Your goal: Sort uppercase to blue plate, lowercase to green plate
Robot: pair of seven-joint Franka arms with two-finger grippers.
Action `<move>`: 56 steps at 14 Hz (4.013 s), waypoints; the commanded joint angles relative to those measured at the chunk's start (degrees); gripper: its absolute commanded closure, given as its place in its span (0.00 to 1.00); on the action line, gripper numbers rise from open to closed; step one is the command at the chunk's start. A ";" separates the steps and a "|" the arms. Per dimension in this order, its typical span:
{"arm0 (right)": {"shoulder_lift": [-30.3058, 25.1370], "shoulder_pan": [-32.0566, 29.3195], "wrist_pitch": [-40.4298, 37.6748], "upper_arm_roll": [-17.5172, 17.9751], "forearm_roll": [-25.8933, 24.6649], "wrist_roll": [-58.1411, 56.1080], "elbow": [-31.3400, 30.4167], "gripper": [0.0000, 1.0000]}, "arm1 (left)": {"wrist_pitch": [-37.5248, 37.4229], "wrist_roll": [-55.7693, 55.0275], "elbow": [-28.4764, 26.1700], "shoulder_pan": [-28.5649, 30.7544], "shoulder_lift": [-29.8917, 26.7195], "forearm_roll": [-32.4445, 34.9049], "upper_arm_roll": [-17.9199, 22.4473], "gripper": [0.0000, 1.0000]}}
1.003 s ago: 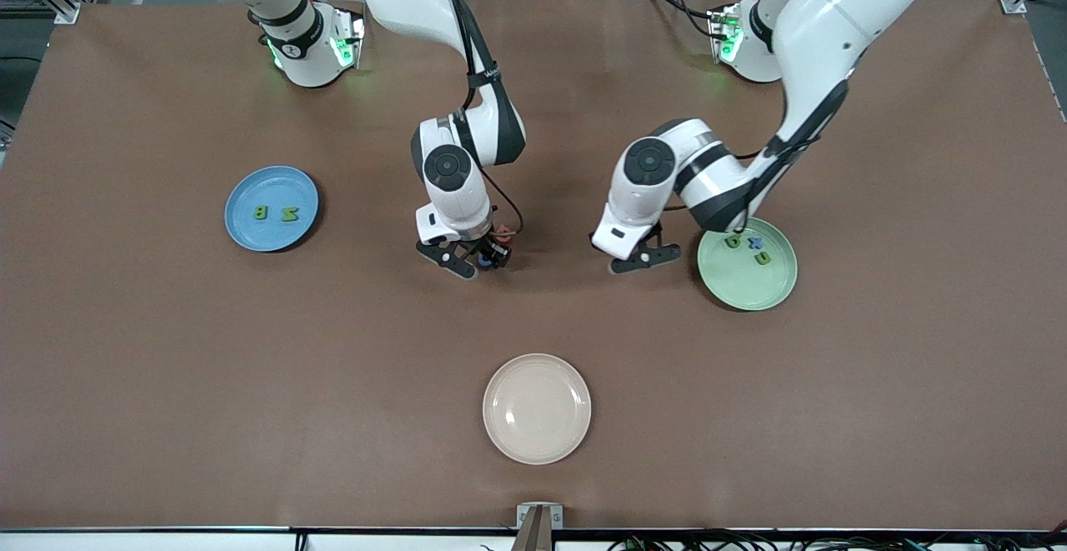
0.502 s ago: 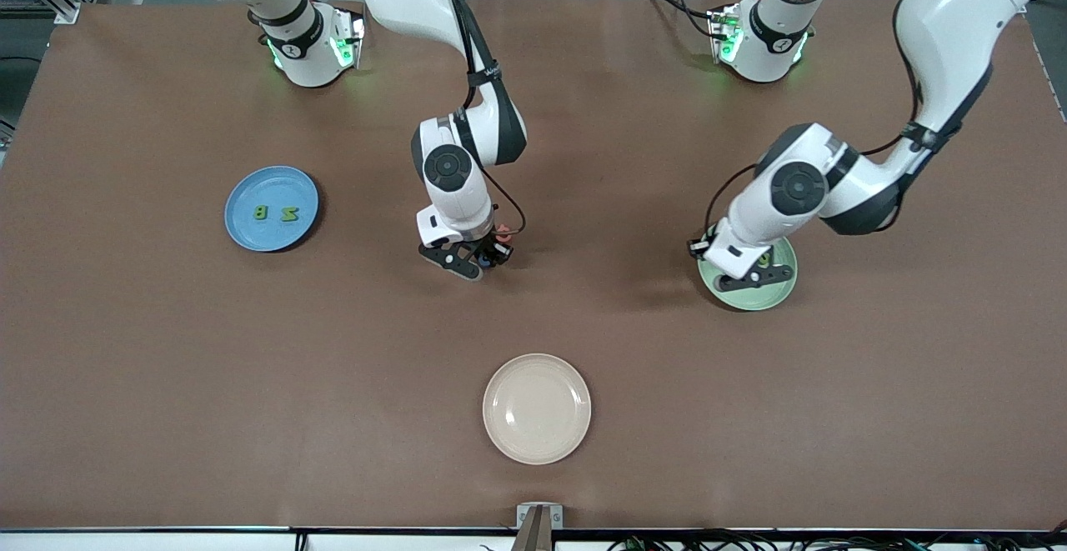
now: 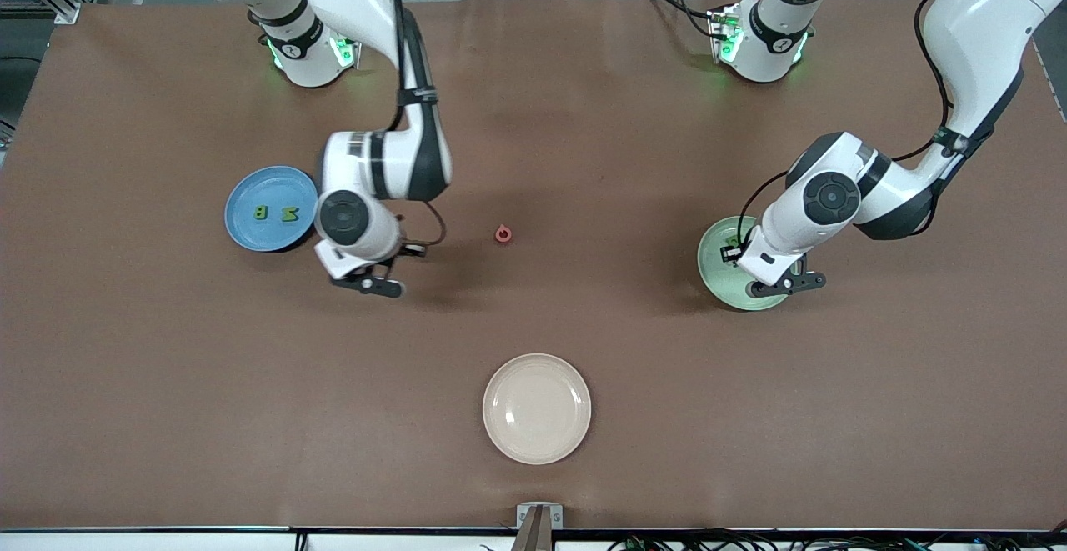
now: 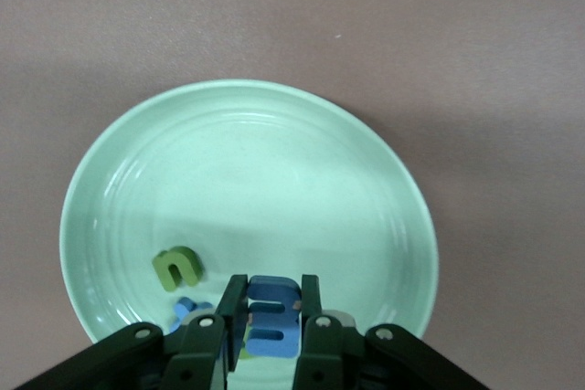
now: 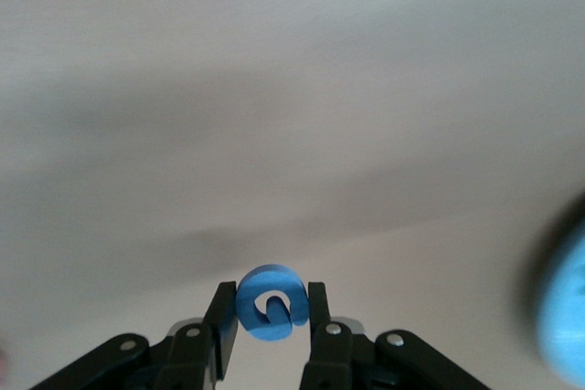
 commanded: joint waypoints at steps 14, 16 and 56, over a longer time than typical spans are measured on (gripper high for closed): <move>-1.24 8.66 -2.05 -22.67 2.27 -34.55 -21.99 0.00 | 1.65 -0.02 0.42 0.61 0.06 3.53 0.37 0.00; -1.24 13.31 -2.49 -22.67 4.21 -26.57 -21.91 0.00 | 1.65 0.06 0.59 0.61 -0.48 3.44 0.28 0.00; 7.47 16.15 32.14 14.16 18.47 33.94 -2.83 0.24 | -37.55 51.92 32.06 -11.97 -35.81 -41.29 30.78 0.00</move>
